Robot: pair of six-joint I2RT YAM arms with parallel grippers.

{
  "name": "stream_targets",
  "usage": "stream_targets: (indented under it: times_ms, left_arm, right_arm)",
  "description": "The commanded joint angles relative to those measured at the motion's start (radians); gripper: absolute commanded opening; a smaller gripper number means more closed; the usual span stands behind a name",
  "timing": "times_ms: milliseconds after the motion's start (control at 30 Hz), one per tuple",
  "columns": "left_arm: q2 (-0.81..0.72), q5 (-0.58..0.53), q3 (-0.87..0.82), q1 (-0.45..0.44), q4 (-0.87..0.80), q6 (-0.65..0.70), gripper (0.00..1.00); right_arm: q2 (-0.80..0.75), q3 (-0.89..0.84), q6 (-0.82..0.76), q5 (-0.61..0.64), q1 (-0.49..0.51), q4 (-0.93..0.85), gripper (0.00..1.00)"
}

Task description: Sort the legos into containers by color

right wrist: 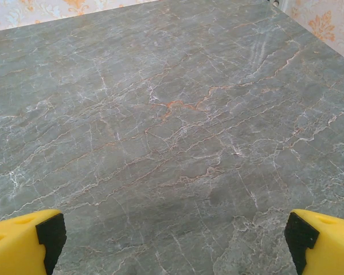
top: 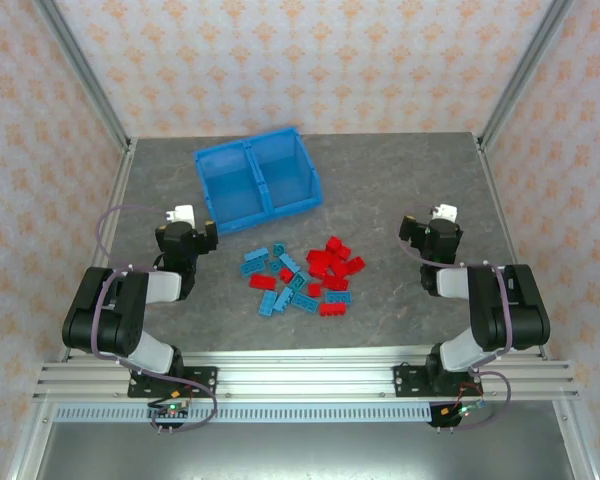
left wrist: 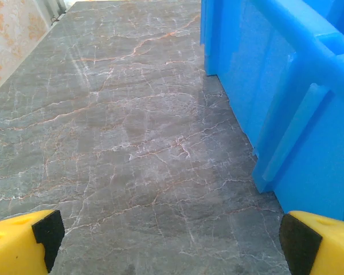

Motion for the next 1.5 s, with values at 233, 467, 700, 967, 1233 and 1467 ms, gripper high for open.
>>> stream_targets:
  times_ms: [233, 467, 700, 967, 1233, 1467]
  left_arm:
    - [-0.013, 0.018, 0.025, -0.007, 0.015, 0.015, 1.00]
    - [-0.013, 0.027, 0.026, -0.002, 0.013, 0.012, 1.00]
    - [-0.013, 0.027, 0.025, -0.002, 0.015, 0.012, 1.00]
    - [-0.070, 0.022, 0.056, -0.022, -0.081, 0.039, 1.00]
    - [-0.433, -0.093, 0.115, -0.143, -0.418, 0.001, 1.00]
    - [-0.601, 0.119, 0.399, -0.317, -0.804, -0.010, 1.00]
  right_arm:
    - [-0.005, 0.009, -0.011, -0.004, 0.002, 0.014, 0.99]
    - [-0.003, 0.010, -0.005, -0.020, -0.005, 0.013, 0.99]
    - [-0.058, 0.011, -0.027, -0.023, 0.008, -0.025, 0.98]
    - [-0.440, 0.363, 0.424, 0.004, 0.045, -0.981, 0.98]
    - [-0.364, 0.558, 0.450, -0.323, 0.191, -1.305, 0.98]
    - [-0.115, 0.731, 0.328, -0.330, 0.381, -1.490, 0.98]
